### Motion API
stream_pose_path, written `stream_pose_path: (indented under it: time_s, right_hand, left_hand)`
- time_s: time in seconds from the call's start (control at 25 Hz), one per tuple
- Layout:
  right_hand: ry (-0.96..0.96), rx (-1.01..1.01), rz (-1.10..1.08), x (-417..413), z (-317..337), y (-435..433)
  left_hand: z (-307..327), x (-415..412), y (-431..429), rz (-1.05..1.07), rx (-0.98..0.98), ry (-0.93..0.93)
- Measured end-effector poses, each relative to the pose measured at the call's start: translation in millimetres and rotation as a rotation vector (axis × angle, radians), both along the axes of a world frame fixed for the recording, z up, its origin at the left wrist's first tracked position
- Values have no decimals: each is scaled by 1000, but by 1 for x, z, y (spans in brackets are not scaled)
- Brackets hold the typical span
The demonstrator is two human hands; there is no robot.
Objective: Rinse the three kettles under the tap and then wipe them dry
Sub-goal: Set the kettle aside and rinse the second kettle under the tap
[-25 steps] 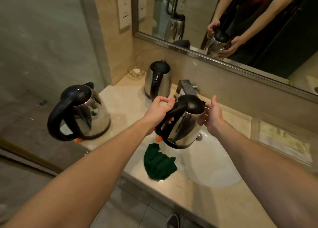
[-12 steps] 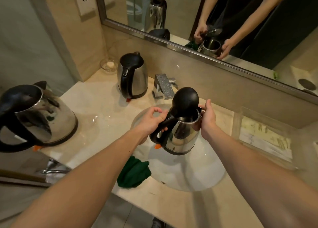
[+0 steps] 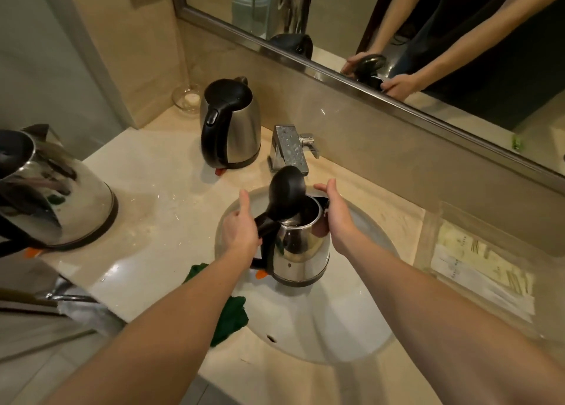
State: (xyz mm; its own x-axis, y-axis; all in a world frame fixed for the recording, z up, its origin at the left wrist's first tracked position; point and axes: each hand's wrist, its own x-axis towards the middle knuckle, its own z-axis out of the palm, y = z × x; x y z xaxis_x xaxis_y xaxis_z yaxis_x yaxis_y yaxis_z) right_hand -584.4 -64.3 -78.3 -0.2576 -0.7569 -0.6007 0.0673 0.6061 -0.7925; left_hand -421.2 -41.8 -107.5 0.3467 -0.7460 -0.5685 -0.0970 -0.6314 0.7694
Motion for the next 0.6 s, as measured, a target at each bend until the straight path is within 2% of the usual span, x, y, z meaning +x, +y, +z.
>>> stream_pose_path:
  time_s: [0.32,0.44,0.6]
  right_hand:
    - [33,-51,166,2,4,-54]
    - [34,-80,177,-1,7,-66]
    - [11,-67,140,-3,7,-69]
  left_hand:
    - [-17,-2,-38,134,29,103]
    - [-16,-6,-51,153,9,164]
    - [-21,-8,-60,133,-7,144]
